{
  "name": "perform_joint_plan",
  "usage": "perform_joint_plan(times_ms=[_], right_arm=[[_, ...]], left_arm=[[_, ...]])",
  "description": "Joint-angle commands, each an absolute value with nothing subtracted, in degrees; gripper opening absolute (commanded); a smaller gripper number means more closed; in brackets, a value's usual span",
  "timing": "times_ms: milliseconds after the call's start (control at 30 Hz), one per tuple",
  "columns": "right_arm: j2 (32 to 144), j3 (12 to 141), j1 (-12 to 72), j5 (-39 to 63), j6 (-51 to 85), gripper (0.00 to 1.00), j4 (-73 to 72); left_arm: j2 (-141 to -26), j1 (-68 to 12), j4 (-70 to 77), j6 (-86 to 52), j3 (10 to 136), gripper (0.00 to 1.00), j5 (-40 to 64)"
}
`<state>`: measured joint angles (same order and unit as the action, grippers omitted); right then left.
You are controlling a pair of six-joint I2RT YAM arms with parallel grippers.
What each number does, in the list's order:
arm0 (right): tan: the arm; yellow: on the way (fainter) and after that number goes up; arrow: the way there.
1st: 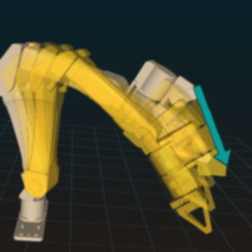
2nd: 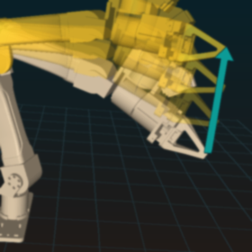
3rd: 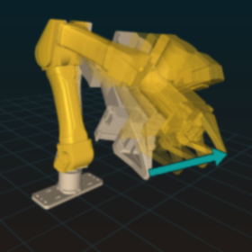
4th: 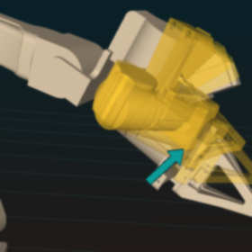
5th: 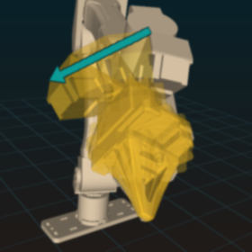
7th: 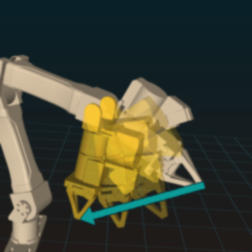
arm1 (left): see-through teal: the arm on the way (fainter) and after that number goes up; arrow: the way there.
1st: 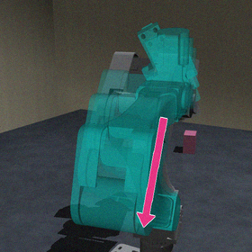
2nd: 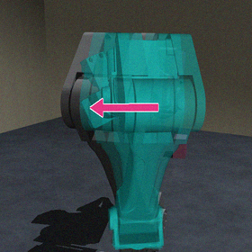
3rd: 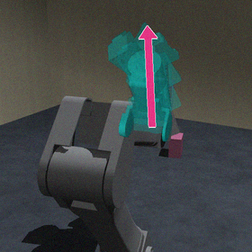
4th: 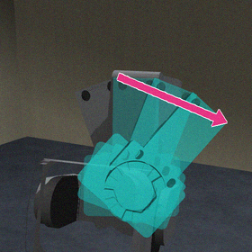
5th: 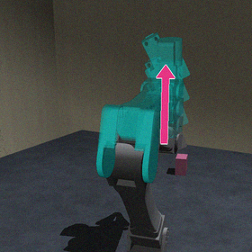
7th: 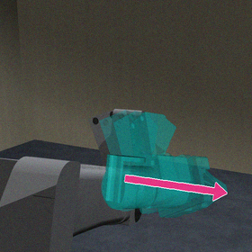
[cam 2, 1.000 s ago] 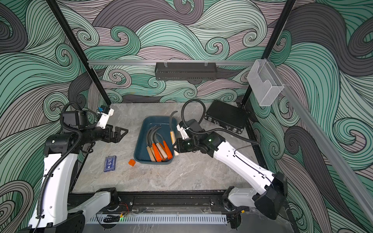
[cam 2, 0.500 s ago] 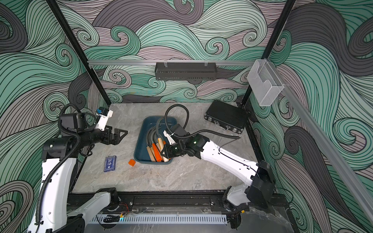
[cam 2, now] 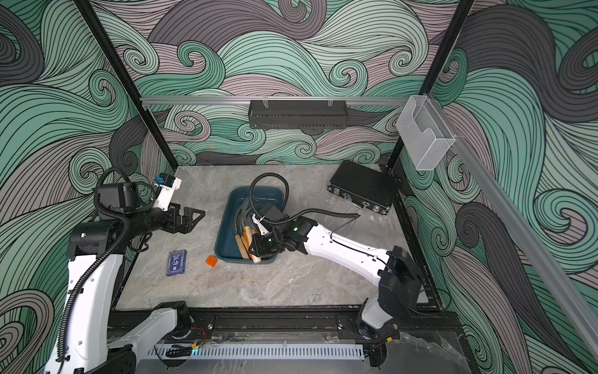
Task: Put small sickles into storage boxes
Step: Place the sickle in the storage box.
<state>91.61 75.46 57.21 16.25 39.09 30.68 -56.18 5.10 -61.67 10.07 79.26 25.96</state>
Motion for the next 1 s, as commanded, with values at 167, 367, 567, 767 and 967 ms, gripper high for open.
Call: perform_joint_plan(times_ms=[167, 367, 567, 767, 967], right_arm=[[99.3, 83.6, 57.9, 13.8, 39.2, 0.00, 29.5], [105.6, 88.4, 58.0, 14.2, 38.9, 0.00, 30.0], [110.9, 92.5, 58.0, 13.5, 38.5, 0.00, 31.0], [114.4, 95.2, 58.0, 13.2, 38.4, 0.00, 31.9], [117.4, 97.1, 58.0, 12.9, 38.5, 0.00, 33.2]], left_arm=[[-54.6, 4.9, -61.3, 9.7, 79.9, 0.99, 25.8], [-54.0, 4.9, -61.7, 9.6, 80.0, 0.99, 25.7], [-53.8, 4.9, -61.8, 9.0, 80.7, 0.99, 25.9], [-53.8, 4.9, -62.0, 9.2, 80.7, 0.99, 26.0], [-53.4, 4.9, -62.3, 9.5, 80.8, 0.98, 26.0]])
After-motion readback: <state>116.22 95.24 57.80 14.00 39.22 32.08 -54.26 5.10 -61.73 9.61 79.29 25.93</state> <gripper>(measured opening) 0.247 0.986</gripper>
